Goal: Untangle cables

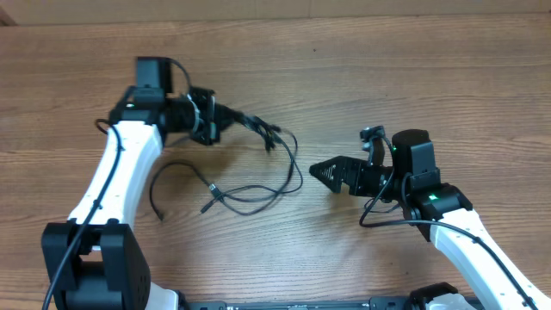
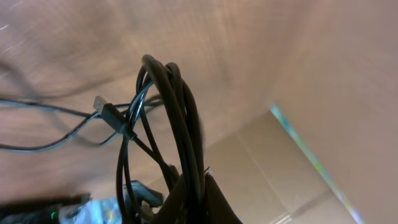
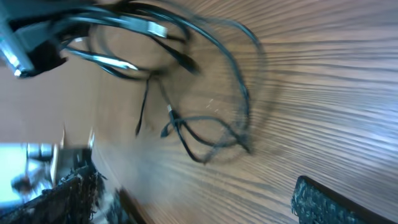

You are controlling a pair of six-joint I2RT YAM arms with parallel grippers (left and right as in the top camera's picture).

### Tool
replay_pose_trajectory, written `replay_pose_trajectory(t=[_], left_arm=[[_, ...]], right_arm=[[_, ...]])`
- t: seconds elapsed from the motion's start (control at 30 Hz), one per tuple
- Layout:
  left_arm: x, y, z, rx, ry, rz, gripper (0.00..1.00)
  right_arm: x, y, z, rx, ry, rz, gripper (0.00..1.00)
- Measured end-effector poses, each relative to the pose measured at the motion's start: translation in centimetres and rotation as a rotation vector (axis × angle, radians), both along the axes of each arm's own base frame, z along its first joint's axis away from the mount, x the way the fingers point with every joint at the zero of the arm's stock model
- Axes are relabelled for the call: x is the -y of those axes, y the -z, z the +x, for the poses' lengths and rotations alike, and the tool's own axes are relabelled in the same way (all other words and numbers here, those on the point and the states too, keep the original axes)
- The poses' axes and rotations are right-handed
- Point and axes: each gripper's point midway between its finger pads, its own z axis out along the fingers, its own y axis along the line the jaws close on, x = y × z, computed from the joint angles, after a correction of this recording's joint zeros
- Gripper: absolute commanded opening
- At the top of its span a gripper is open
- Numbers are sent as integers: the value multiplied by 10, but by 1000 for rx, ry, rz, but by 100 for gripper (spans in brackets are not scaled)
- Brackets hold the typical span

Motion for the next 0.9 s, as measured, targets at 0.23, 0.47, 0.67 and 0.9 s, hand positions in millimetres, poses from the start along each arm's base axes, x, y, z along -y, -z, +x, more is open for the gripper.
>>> replay_pose_trajectory(t=[0.23, 0.47, 0.67, 0.9], left_arm=[[12, 14, -20, -180, -72, 32, 5], [10, 22, -33, -273, -101, 50, 4], [10, 25, -45, -336, -101, 53, 4], [20, 22, -50, -343, -72, 37, 5]], right_arm=[[-34, -5, -25, 160, -228, -25, 94], [-50, -4, -28, 273, -279, -96, 86], [-63, -18, -21, 386, -289, -84, 78], [-67, -4, -14, 370, -289, -97, 76]])
